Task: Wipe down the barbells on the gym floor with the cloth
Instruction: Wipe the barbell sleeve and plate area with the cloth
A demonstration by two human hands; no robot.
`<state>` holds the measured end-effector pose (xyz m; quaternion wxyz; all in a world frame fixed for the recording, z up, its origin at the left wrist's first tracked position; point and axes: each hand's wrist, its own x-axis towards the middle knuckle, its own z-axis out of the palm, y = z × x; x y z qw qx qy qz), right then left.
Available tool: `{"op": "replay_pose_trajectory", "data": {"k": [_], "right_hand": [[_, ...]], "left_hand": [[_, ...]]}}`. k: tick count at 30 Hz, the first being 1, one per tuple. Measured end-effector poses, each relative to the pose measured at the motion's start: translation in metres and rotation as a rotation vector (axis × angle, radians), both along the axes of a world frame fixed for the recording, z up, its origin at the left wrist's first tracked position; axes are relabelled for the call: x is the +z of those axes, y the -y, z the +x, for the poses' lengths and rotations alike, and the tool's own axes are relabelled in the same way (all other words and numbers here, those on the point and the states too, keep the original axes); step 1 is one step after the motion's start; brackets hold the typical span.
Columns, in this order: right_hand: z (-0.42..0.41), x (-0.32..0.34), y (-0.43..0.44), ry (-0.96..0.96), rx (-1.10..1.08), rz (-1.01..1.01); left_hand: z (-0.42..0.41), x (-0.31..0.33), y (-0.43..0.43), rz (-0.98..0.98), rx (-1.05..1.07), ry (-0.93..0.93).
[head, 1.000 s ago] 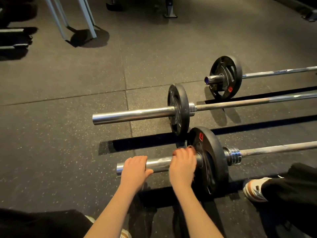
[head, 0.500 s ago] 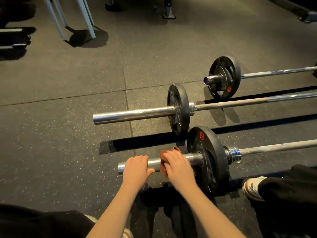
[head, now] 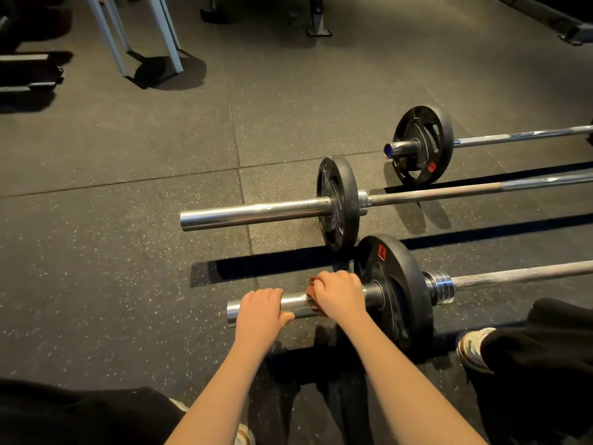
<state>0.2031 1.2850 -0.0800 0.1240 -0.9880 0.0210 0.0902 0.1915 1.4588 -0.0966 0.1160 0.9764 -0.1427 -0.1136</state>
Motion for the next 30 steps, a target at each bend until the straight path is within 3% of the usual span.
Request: {"op": "replay_pose_trajectory", "data": {"k": [3,7,12,18,20,23,24,28,30], "right_hand": [[-0.016,-0.006,-0.023,0.046,-0.046,0.079],[-0.047,-0.018,-0.019,0.205,0.067,0.167],[0.006,-0.005,-0.032,-0.04,-0.008,0.019],[-0.053,-0.027,-0.032,0.262,0.012,0.047],[-0.025,-0.02,-0.035,0.191,-0.005,0.007],[0.022,-0.007,-0.044,-0.177,-0.049,0.0],[0.025,-0.009,-0.045,-0.208,-0.074,0.022],[-0.043,-0.022,-0.051,0.198,-0.068,0.077],[-0.051,-0.031,-0.046,0.276,-0.047,0.072]], "left_hand": [[-0.002,-0.001,-0.001,0.012,-0.008,0.003],[-0.001,0.0,-0.002,-0.011,-0.025,0.007],[0.002,0.004,-0.007,-0.035,-0.06,-0.026],[-0.002,0.008,-0.021,0.036,-0.075,-0.034],[-0.005,0.007,-0.023,0.042,-0.066,-0.006],[-0.007,0.003,-0.028,0.057,-0.059,0.009],[-0.008,0.002,-0.03,0.067,-0.059,0.003],[-0.011,0.002,-0.033,0.061,-0.055,0.015],[-0.011,0.002,-0.032,0.052,-0.066,0.026]]}}
